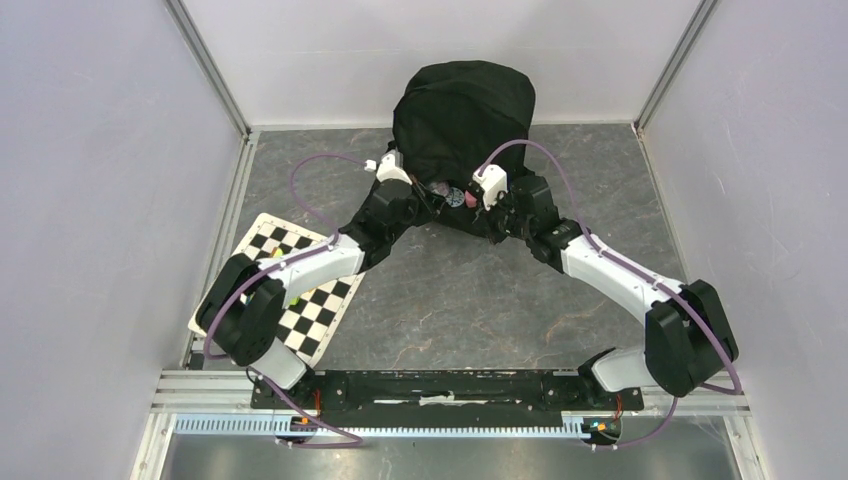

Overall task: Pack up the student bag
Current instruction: Adjust the stationery in the student bag.

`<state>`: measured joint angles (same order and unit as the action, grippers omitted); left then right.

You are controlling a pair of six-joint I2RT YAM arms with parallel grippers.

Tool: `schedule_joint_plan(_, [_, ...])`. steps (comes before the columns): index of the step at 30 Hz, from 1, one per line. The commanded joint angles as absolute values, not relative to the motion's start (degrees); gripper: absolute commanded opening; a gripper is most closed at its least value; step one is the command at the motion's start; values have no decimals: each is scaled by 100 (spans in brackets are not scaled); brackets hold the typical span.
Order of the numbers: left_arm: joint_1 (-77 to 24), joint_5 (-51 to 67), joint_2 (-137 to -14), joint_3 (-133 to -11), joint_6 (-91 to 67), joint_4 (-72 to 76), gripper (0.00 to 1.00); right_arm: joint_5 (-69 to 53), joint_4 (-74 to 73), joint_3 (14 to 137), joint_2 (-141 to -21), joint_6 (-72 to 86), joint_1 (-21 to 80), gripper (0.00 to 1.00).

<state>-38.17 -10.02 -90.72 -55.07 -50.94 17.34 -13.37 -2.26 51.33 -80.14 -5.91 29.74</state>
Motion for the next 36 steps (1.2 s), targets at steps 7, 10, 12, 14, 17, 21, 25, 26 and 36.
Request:
schedule_joint_plan(7, [-3955,-1187,-9342,-5231,-5570,2137,2,-1306,-325,5223,-8041,182,3067,0])
schedule_joint_plan(10, [-3955,-1261,-9386,-5118,-5624,2051,2,-1421,-325,5372,-8129,298,3207,0])
schedule_joint_plan(12, [-3955,-1205,-9374,-5085,-5617,2095,2,-1405,-364,5530,-8297,264,3374,0])
schedule_joint_plan(14, [-3959,-1112,-9299,-4984,-5584,2380,2,-1358,-401,5686,-8531,261,3521,0])
schedule_joint_plan(17, [-3965,-1149,-9123,-4982,-5288,2451,2,-1307,-383,5996,-8859,303,3747,0])
schedule_joint_plan(21, [-3955,-1212,-9201,-5308,-4786,2090,4,-1173,-53,6282,-8989,342,4035,0])
schedule_joint_plan(25, [-3964,-1004,-9056,-5335,-4347,2189,40,-1056,87,6364,-8901,322,4067,0])
schedule_joint_plan(26, [-3964,-1065,-8872,-5217,-4208,2286,52,-972,35,6340,-8808,282,4070,7])
schedule_joint_plan(36, [-4088,-973,-6992,-4380,-2596,2087,88,-37,-961,5813,-7149,52,3855,97])
